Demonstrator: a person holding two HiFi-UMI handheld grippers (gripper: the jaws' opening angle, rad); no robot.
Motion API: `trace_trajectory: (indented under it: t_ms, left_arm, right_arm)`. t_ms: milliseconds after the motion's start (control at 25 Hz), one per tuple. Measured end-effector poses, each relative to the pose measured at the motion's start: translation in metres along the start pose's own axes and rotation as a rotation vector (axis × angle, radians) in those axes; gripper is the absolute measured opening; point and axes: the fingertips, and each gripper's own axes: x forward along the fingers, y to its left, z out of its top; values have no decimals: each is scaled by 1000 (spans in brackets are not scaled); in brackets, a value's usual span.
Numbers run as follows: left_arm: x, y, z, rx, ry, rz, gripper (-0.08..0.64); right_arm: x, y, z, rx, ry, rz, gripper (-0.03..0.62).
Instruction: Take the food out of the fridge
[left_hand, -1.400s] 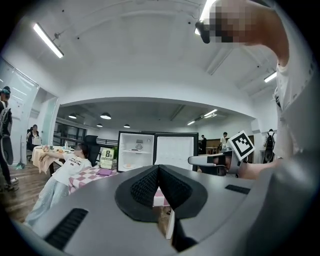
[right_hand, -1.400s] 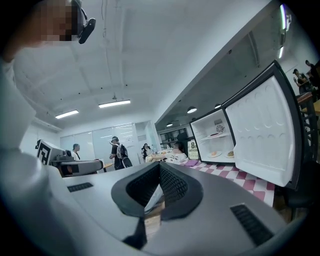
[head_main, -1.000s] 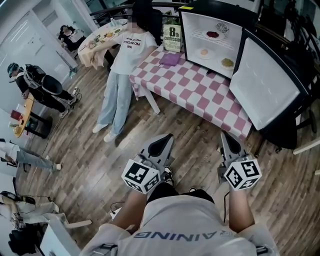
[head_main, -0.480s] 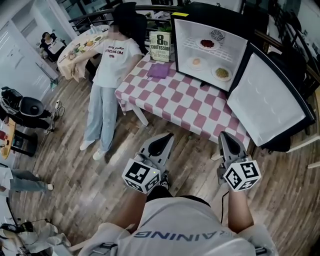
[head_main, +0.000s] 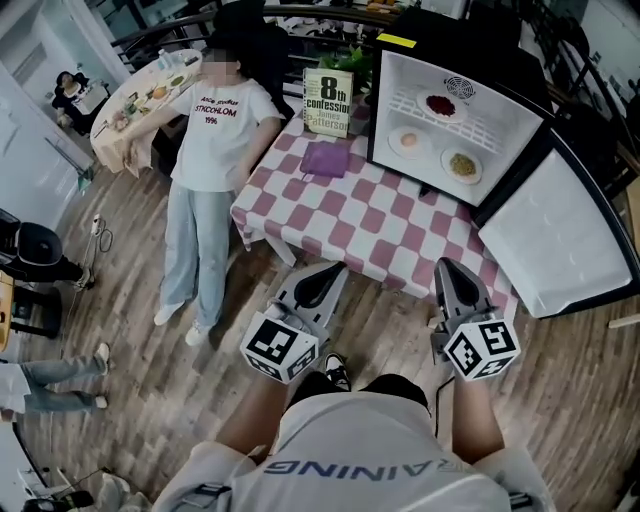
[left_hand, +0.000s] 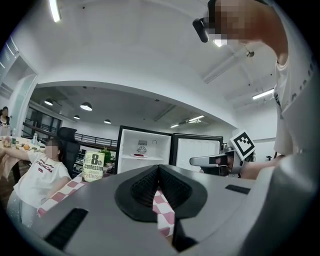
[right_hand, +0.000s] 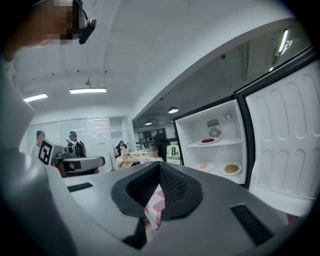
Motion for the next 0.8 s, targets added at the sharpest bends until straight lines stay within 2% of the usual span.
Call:
trace_trajectory:
  t_ms: [160, 360, 560, 800]
  left_arm:
    - [11, 24, -1, -13, -1, -29, 9]
    - [43, 37, -1, -29, 2, -76, 9]
    - [92, 30, 5, -5, 7, -124, 9]
    - [157, 15, 12, 35, 26, -148, 8]
  right_arm:
    - [21, -1, 2, -1, 8, -38, 18]
    - [35, -23, 8, -4, 6, -86, 18]
    - [40, -64, 18, 11, -20, -122, 18]
    - [44, -127, 26, 61, -59, -138, 18]
